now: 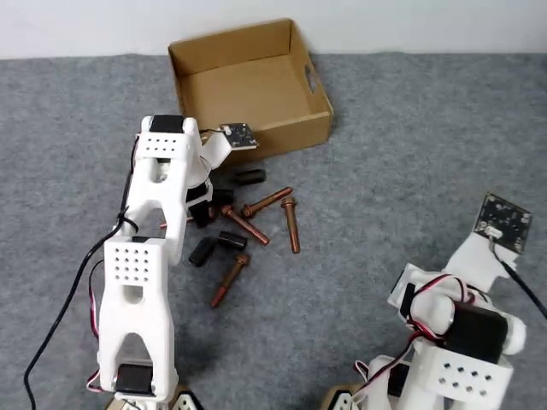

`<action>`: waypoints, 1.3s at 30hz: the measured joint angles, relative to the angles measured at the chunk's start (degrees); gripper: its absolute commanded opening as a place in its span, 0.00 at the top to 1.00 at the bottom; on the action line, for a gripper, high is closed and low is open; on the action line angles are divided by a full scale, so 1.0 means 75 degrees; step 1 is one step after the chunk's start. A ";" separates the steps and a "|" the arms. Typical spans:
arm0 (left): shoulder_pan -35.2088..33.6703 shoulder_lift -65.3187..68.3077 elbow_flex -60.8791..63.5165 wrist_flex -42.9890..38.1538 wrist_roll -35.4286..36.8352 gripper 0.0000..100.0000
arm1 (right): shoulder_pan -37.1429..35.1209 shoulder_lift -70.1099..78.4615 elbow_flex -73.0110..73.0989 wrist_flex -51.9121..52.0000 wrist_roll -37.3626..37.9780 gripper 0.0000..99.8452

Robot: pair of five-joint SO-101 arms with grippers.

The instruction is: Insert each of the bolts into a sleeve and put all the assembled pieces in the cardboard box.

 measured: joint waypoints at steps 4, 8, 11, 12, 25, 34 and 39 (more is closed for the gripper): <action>0.0047 0.0152 -0.0117 0.0047 0.0000 0.98 | 0.0000 0.0000 0.0000 -0.0023 0.0000 0.99; 0.0188 0.0188 -0.0105 0.0141 -0.0023 0.99 | 0.0000 0.0000 0.0000 -0.0023 0.0000 0.99; 0.0188 0.0188 -0.0141 0.0270 -0.0012 0.99 | 0.0000 0.0000 0.0000 -0.0035 0.0000 0.99; 0.0199 0.0188 -0.0199 0.0281 0.0000 0.99 | 0.0000 0.0000 0.0000 -0.0035 0.0000 0.99; 0.0352 -0.3575 0.2661 0.0188 0.0656 0.99 | 0.0000 -0.0527 0.0000 -0.0070 0.0774 0.99; 0.0656 -0.7783 0.5509 0.0199 0.3938 0.99 | -0.0141 -0.1723 0.0516 -0.0879 0.1606 0.99; 0.0867 -0.9037 0.6084 0.0012 0.5193 1.00 | -0.1102 -0.1676 0.1254 -0.1594 0.1489 0.99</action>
